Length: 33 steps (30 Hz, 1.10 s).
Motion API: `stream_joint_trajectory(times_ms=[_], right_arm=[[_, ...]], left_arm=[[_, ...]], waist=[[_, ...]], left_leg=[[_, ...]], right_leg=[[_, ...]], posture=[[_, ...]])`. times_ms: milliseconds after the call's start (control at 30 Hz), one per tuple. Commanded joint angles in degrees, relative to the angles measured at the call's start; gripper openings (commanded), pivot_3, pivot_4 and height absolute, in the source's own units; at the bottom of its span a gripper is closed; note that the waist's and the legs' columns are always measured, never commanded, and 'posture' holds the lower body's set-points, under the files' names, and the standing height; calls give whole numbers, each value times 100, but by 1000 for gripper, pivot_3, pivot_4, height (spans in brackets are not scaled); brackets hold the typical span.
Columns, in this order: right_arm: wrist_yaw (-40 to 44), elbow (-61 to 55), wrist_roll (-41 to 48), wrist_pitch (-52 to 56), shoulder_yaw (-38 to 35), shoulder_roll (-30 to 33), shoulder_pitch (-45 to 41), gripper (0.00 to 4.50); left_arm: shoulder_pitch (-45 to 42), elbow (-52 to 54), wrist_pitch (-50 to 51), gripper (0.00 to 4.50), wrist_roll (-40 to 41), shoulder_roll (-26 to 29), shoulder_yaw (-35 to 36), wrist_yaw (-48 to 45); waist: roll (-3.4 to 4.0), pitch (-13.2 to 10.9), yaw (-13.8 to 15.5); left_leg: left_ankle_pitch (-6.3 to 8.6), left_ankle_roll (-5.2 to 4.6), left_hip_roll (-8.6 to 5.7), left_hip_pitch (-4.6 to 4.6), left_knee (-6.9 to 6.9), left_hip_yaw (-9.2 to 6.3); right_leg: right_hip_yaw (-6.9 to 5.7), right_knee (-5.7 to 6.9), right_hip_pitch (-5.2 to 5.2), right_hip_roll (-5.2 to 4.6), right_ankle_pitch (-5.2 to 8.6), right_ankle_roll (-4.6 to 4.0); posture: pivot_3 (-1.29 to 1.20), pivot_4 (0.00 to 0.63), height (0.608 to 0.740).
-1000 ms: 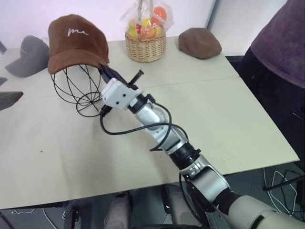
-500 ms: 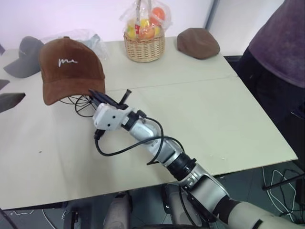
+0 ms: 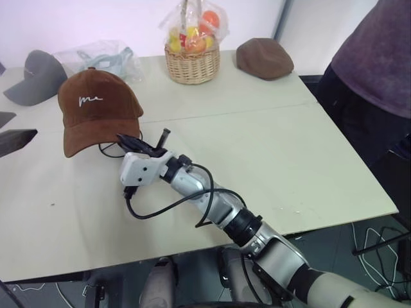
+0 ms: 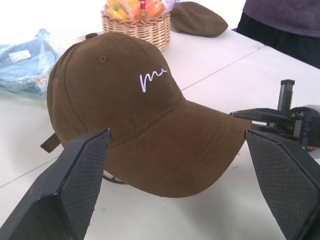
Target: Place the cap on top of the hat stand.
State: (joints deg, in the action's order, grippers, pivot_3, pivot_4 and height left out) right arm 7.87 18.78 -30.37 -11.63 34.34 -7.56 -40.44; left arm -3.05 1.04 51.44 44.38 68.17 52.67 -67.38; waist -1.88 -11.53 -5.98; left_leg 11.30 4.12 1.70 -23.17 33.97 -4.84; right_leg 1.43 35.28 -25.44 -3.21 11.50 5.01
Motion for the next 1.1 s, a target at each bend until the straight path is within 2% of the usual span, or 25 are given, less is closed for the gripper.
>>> stream_joint_trajectory(times_ms=[33, 100, 200, 333, 467, 633, 800, 933, 967, 1067, 1100], right_arm=[[224, -169, 91, -17, 96, -64, 91, 1090], [317, -228, 93, -6, 122, -57, 152, 1968], [1045, -472, 351, 210, 315, 3, 425, 3522], [1967, -1147, 855, 750, 362, 71, 803, 3522], [2333, -2078, 1174, 1507, -300, 338, 731, 3522], [2368, -2576, 1522, 2066, -1312, 688, -19, 3522], [2777, -2955, 2338, 2963, -2548, 1523, -633, 3522], [3871, -3097, 4234, 4466, -3757, 2319, -805, 3522], [4270, -3112, 4694, 4752, -3955, 2618, -782, 3522], [5786, -2866, 5669, 5692, -4191, 4079, -529, 3522], [6041, -2777, 5864, 5866, -4216, 4386, -479, 3522]], left_arm=[[-78, 10, -122, 4500, -7, 59, 127, -3], [-63, -12, -145, 4500, -13, 65, 126, -19], [-68, -77, -188, 4500, -30, 81, 63, -50], [-115, -162, -282, 4500, -53, 73, -130, -72], [-161, -226, -364, 4500, -71, 77, -290, -79], [-213, -296, -375, 4500, -41, 53, -310, -51], [81, -246, -406, 4500, -201, -54, -113, 24], [655, -54, -374, 4500, -359, -250, 327, 29], [798, 12, -368, 4500, -380, -312, 412, 26], [1097, 225, -291, 4500, -345, -613, 701, 198], [1180, 305, -272, 4500, -333, -703, 773, 247]], waist=[[1, 0, 7], [1, -1, 26], [1, -1, 38], [1, -1, 46], [5, -3, 60], [5, -3, 59], [0, 0, 67], [0, 0, 59], [0, 0, 58], [17, -11, 86], [18, -11, 112]], left_leg=[[0, 0, 1, 0, 0, 0], [0, 0, 3, -1, 0, 0], [0, 0, 3, -6, 0, 1], [0, 0, 3, -7, 0, 2], [0, 1, 3, -9, 6, 1], [1, 3, 4, -9, 15, 2], [1, 3, 6, -13, 5, 4], [1, 2, 6, -19, -4, 15], [1, 2, 6, -19, -5, 17], [2, 1, 6, -20, -5, 24], [2, 1, 5, -19, -4, 24]], right_leg=[[-1, 0, -1, 1, 0, 0], [-2, 0, -2, 2, 0, -1], [-2, -4, -3, 2, 0, -1], [-2, -4, -3, 2, 0, 0], [-3, -3, -3, 2, 0, 0], [-5, -6, -3, 1, 0, 0], [-11, -10, -8, -1, -11, -18], [-10, -18, -11, -5, -12, -34], [-10, -18, -12, -6, -11, -34], [-10, -19, -14, -12, -8, -34], [-10, -20, -14, -12, 5, -16]], posture=[[0, 150, 740], [0, 150, 740], [0, 150, 740], [0, 150, 740], [0, 150, 740], [0, 150, 740], [0, 150, 740], [0, 150, 740], [0, 150, 740], [0, 150, 740], [0, 150, 740]])
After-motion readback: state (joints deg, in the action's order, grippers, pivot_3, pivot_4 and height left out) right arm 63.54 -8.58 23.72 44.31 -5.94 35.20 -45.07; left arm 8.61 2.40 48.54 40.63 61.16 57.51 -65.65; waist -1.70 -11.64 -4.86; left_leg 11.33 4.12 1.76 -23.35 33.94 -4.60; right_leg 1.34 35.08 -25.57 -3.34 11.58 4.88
